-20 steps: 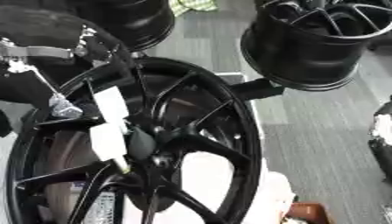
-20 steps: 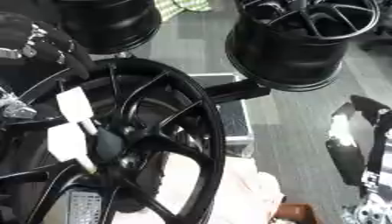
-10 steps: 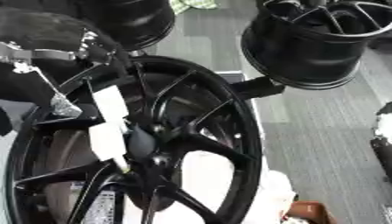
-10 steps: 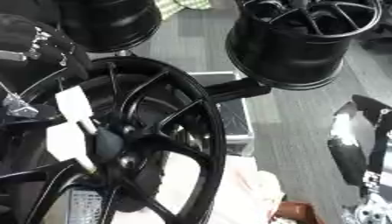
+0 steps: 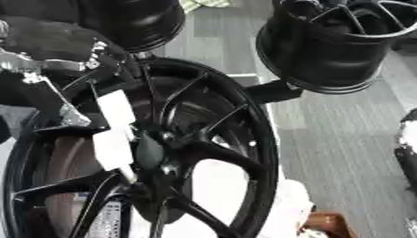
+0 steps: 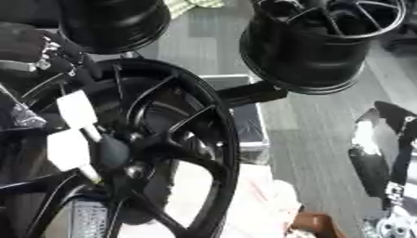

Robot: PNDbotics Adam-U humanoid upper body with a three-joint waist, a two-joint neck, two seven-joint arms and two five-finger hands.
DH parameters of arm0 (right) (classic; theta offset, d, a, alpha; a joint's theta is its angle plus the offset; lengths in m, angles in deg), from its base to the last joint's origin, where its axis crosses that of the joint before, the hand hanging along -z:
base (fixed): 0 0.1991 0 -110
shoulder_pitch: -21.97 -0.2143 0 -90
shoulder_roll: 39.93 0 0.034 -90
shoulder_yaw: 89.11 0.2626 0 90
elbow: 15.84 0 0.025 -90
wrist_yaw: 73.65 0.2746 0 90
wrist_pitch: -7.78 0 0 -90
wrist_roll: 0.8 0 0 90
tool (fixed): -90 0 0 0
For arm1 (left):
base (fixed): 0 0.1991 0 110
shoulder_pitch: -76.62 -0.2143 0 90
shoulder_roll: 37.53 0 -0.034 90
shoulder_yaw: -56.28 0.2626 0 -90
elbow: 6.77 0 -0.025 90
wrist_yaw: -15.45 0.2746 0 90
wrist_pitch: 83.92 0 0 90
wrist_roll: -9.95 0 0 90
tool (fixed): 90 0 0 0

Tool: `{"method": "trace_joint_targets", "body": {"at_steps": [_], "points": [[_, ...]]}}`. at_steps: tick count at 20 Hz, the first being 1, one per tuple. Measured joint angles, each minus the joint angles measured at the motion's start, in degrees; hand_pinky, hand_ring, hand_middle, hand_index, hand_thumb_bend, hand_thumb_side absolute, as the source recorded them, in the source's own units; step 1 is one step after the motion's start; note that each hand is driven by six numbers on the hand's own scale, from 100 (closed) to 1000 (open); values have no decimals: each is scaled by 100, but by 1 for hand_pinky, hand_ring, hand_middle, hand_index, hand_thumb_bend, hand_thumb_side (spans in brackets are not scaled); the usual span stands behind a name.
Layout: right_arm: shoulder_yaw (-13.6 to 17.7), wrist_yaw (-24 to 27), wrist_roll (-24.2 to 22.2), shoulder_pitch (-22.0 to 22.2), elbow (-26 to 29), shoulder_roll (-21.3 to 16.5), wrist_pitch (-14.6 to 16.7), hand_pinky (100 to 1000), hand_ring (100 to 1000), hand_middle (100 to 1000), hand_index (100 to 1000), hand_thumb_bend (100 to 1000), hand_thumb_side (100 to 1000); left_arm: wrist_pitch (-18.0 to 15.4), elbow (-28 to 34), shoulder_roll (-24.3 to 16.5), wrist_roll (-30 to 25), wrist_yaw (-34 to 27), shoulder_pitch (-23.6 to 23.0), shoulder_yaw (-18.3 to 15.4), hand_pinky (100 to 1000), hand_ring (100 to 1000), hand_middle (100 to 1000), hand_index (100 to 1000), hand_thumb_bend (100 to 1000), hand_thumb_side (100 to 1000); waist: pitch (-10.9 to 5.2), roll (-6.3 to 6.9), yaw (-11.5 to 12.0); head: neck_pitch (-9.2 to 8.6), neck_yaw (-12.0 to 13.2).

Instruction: Pull the pin out of the wheel hub.

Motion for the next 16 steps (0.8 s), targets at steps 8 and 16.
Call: {"method": "trace_joint_targets", "body": {"at_steps": [8,16], "points": [[0,15,8,-9,0,50,-2,857,774,584,703,100,469,-40,-136,51,40,104,-6,22,821,803,737,781,347,356,14,-1,-22,0,19],[0,41,33,-30,0,95,3,857,774,583,703,100,472,-61,-311,119,61,86,-20,38,801,760,665,747,189,308,35,-15,-43,0,28]]}}
